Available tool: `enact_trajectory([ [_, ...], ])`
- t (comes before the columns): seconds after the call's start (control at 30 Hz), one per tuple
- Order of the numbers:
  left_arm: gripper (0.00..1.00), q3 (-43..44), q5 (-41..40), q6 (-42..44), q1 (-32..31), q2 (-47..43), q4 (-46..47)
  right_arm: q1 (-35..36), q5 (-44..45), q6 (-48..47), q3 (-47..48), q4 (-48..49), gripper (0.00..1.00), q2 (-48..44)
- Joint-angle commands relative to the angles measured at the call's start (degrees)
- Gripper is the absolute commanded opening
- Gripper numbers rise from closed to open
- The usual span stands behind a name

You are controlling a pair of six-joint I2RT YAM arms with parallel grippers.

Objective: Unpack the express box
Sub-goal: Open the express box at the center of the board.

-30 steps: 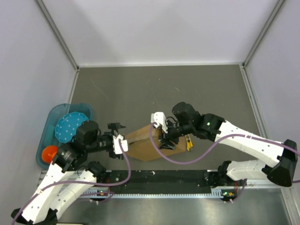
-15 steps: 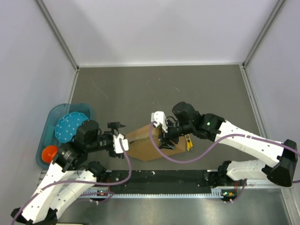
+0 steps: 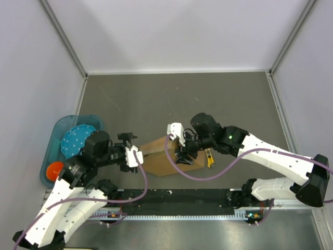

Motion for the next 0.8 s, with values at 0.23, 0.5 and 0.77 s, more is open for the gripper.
enact_trajectory([
  [0.23,0.97,3.67,-2.12,2.29,1.56,0.62,3.13,0.89,1.11,-3.13,-0.50,-4.60,0.00,1.15],
  [0.5,0.97,2.71,-1.42,1.24,1.56,0.71,4.18,0.89,1.29,-2.69,0.21,-4.69,0.00,1.41],
  [0.77,0.99,-5.19,-4.57,-2.62,1.30,-1.05,15.60,0.89,0.85,-2.16,1.87,-4.69,0.00,2.29],
])
